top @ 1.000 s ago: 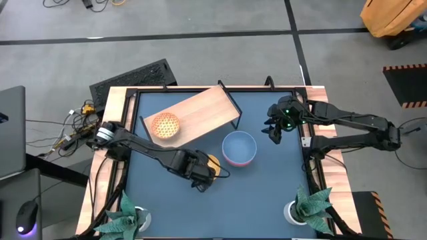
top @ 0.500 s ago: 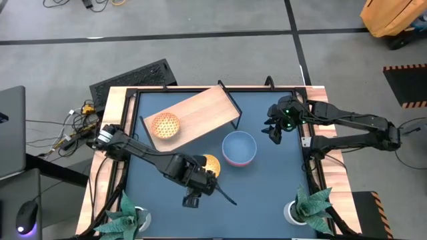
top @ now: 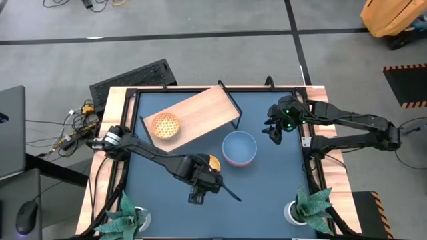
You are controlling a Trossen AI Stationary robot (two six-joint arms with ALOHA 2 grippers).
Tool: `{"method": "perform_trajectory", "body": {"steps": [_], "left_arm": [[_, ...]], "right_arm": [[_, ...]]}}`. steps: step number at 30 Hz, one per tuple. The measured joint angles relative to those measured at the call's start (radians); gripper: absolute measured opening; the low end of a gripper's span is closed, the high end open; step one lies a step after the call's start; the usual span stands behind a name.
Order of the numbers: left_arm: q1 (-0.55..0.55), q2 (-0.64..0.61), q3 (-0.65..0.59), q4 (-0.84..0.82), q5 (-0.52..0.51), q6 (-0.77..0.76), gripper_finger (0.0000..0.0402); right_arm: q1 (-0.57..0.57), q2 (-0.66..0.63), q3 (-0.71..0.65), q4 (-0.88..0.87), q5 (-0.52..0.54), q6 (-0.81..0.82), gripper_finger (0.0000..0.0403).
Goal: Place and stack bowls onto a shelf
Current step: Stack the yellow bowl on top of the small orange bowl on the shelf
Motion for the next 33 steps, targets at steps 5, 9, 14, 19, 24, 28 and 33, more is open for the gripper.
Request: {"method": "perform_trajectory", "body": {"steps": [5,9,14,19,24,28,33], "left_arm": [[0.008,0.000,-0.049,0.070,0.046,-0.022,0.0215],[0.011,0.000,-0.053,0.076,-0.002,-0.012,0.0207],[0.018,0.000,-0.053,0.073,-0.005,0.024,0.0168],[0.028,-0.001,-0.096,0.123,0.041,0.019,0.0123],[0.044,-0.001,-0.121,0.152,0.085,-0.017,0.0099],[0.057,-0.001,-0.120,0.147,0.097,-0.017,0.0068],[0.061,-0.002,-0.119,0.150,0.106,-0.013,0.0010]], "right_arm": [[0.000,0.000,0.000,0.000,0.000,0.000,0.0230],[0.000,0.000,0.000,0.000,0.000,0.000,0.0230],[0.000,0.000,0.000,0.000,0.000,0.000,0.0230],[0.000,0.000,0.000,0.000,0.000,0.000,0.0230],[0.000,0.000,0.000,0.000,0.000,0.000,0.0230],[0.000,0.000,0.000,0.000,0.000,0.000,0.0230],[0.000,0.000,0.000,0.000,0.000,0.000,0.0230]]}}
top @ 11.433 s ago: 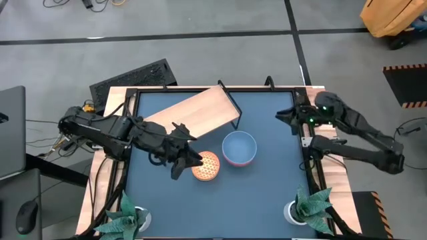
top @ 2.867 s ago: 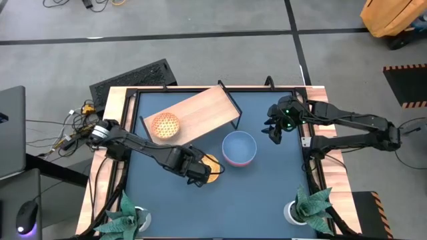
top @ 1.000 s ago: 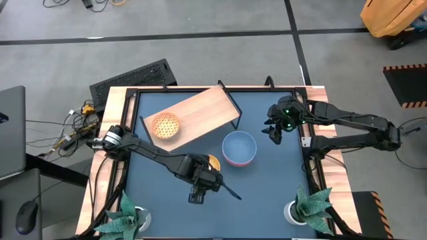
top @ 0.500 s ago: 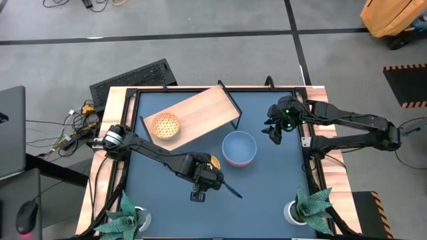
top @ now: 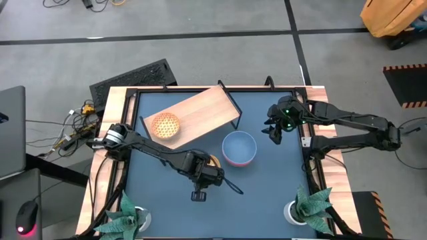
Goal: Place and stack bowls onto a shelf
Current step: Stack the yellow bowl on top of the small orange bowl on the shelf
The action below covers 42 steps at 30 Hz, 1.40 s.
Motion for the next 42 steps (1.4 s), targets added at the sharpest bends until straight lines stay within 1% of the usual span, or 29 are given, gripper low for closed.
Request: {"method": "perform_trajectory", "body": {"steps": [4,9,15,22,26,28,32,33,34,38,40,42], "left_arm": [[0.000,-0.001,0.011,-0.006,0.000,-0.004,0.0005],[0.002,0.004,0.083,-0.075,-0.016,0.009,0.0002],[0.002,0.004,0.200,-0.207,-0.045,0.010,0.0002],[0.002,0.004,0.364,-0.339,-0.033,0.014,0.0001],[0.002,0.004,0.480,-0.418,-0.032,0.054,0.0001],[0.001,0.004,0.553,-0.482,-0.062,0.072,0.0000],[0.011,0.001,0.714,-0.669,-0.214,0.047,0.0000],[0.021,-0.005,0.728,-0.673,-0.250,0.017,0.0000],[0.036,-0.029,0.716,-0.656,-0.271,-0.012,0.0000],[0.108,-0.101,0.667,-0.680,-0.298,-0.202,0.0000],[0.139,-0.130,0.645,-0.662,-0.303,-0.238,0.0000],[0.166,-0.142,0.626,-0.666,-0.334,-0.288,0.0000]], "right_arm": [[0.000,0.000,0.000,0.000,0.000,-0.003,0.0230],[0.000,0.000,0.000,0.000,0.000,-0.007,0.0230],[0.000,0.000,0.000,0.008,0.000,-0.023,0.0230],[-0.010,0.000,0.000,0.035,0.002,-0.037,0.0230],[-0.031,0.000,0.000,0.060,0.004,-0.052,0.0230],[-0.042,0.000,0.000,0.060,0.004,-0.052,0.0230],[-0.061,0.000,0.000,0.060,0.004,-0.053,0.0230],[-0.065,0.000,0.000,0.060,0.004,-0.053,0.0230],[-0.069,0.000,0.000,0.060,0.004,-0.054,0.0230],[-0.083,0.000,0.000,0.059,0.004,-0.053,0.0230],[-0.089,0.000,0.000,0.060,0.004,-0.053,0.0230],[-0.092,0.000,0.000,0.059,0.004,-0.052,0.0230]]}}
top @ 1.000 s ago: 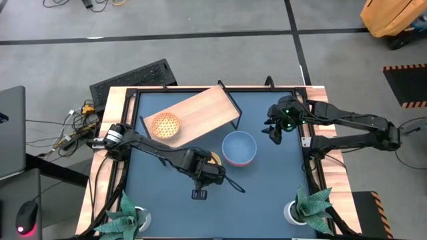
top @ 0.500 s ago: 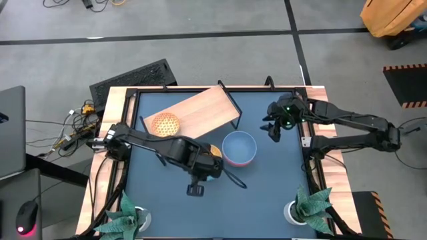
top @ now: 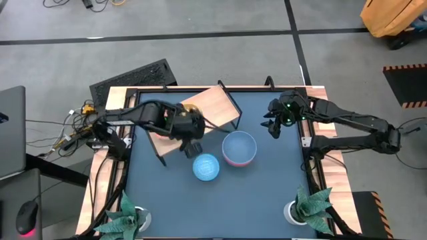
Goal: Place and stack bowls onto a shelf
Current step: Stack the yellow bowl on top of the small orange bowl on the shelf
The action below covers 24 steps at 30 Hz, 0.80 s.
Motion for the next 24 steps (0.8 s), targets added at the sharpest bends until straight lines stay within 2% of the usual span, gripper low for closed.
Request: {"method": "perform_trajectory", "body": {"steps": [4,7,11,15,19,21,24], "left_arm": [[0.062,-0.011,-0.045,0.003,0.062,-0.094,0.0000],[0.099,-0.012,-0.091,-0.004,0.073,-0.191,0.0000],[0.111,-0.012,-0.138,0.002,0.091,-0.247,0.0000],[0.111,-0.012,-0.147,0.002,0.095,-0.306,0.0000],[0.111,-0.017,-0.128,0.001,0.036,-0.368,0.0000],[0.113,-0.019,-0.104,-0.001,0.078,-0.344,0.0000],[0.097,-0.025,-0.058,0.001,0.241,-0.223,0.0000]], "right_arm": [[-0.002,0.000,0.000,0.001,0.000,0.000,0.0230],[-0.001,0.000,0.000,0.001,0.000,0.000,0.0230],[-0.001,0.000,0.000,0.000,0.000,0.001,0.0230],[-0.001,0.000,0.000,0.001,0.000,0.001,0.0230],[-0.001,0.000,0.000,0.001,0.000,0.000,0.0230],[-0.001,0.000,0.000,0.003,0.000,-0.003,0.0230],[-0.001,0.000,0.000,0.003,0.000,-0.006,0.0230]]}}
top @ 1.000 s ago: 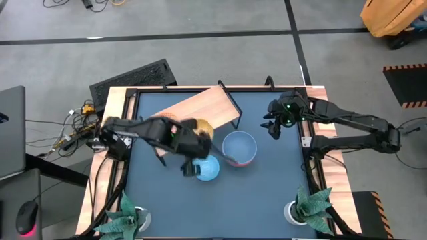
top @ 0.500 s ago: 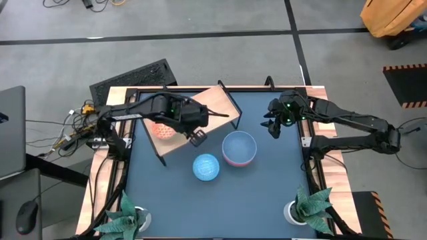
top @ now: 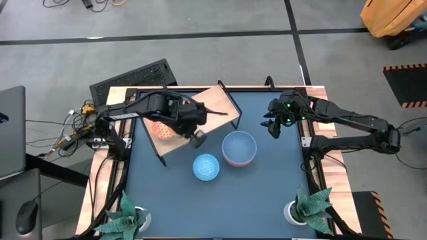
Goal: Place and stack bowls onto a shelf
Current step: Stack the yellow bowl on top of the small orange bowl on the shelf
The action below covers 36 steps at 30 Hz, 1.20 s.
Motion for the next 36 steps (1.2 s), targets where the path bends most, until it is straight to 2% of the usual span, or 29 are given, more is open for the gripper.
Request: {"method": "perform_trajectory", "body": {"steps": [2,5,7,12,16,19,22,27,32,36], "left_arm": [[-0.018,-0.013,0.037,0.000,0.084,0.117,0.0000],[-0.035,-0.061,0.076,-0.002,0.078,0.221,0.0000],[-0.029,-0.107,0.086,0.002,-0.020,0.229,0.0000],[-0.020,-0.225,0.067,0.000,-0.352,0.170,0.0000],[0.003,-0.316,-0.012,-0.001,-0.428,0.154,0.0000],[0.025,-0.376,-0.124,0.000,-0.473,0.109,0.0000],[0.042,-0.434,-0.272,-0.002,-0.438,0.083,0.0000],[0.035,-0.453,-0.465,0.000,-0.240,0.114,0.0000],[-0.012,-0.434,-0.494,0.043,-0.174,0.201,0.0000],[-0.025,-0.409,-0.480,0.063,-0.170,0.254,0.0000]], "right_arm": [[0.000,0.000,0.000,0.001,0.000,-0.005,0.0230],[0.000,0.000,0.000,0.003,0.000,-0.017,0.0230],[0.000,0.000,0.000,0.002,0.000,-0.012,0.0230],[0.000,0.000,0.000,0.002,0.000,0.017,0.0230],[0.000,0.000,0.000,0.001,0.000,0.026,0.0230],[0.000,0.000,0.000,0.002,0.000,0.038,0.0230],[0.000,0.000,0.000,0.002,0.000,0.059,0.0230],[0.000,0.000,0.000,0.001,0.000,0.065,0.0230],[0.000,0.000,0.000,0.002,0.000,0.081,0.0230],[0.000,0.000,0.000,0.005,0.013,0.089,0.0230]]}}
